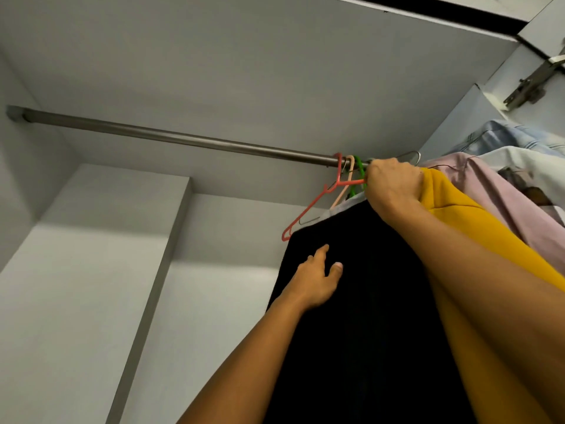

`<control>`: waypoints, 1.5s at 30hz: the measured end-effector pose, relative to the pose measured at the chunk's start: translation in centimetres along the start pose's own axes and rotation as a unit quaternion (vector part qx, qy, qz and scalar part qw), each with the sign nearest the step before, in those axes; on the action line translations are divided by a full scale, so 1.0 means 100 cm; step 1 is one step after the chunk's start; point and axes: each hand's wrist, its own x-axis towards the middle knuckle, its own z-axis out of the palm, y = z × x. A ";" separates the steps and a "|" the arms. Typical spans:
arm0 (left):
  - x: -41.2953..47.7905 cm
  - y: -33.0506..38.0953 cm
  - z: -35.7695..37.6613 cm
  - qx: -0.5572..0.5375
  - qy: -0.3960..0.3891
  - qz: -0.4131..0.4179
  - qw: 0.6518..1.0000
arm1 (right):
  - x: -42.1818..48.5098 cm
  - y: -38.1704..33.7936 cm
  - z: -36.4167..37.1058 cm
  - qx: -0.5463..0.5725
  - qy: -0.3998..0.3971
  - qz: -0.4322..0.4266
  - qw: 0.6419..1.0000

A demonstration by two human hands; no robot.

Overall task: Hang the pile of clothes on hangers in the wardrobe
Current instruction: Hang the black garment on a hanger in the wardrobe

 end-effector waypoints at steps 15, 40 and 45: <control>-0.088 -0.025 0.012 0.014 0.013 0.004 1.000 | -0.137 -0.019 0.006 -0.053 -0.117 -0.217 0.968; -0.470 0.206 -0.036 0.050 -0.116 -0.207 0.970 | -0.411 0.103 -0.251 0.167 -0.437 -0.231 0.853; -0.529 0.274 -0.082 0.004 -0.125 -0.247 0.961 | -0.427 0.129 -0.356 0.207 -0.456 -0.218 0.837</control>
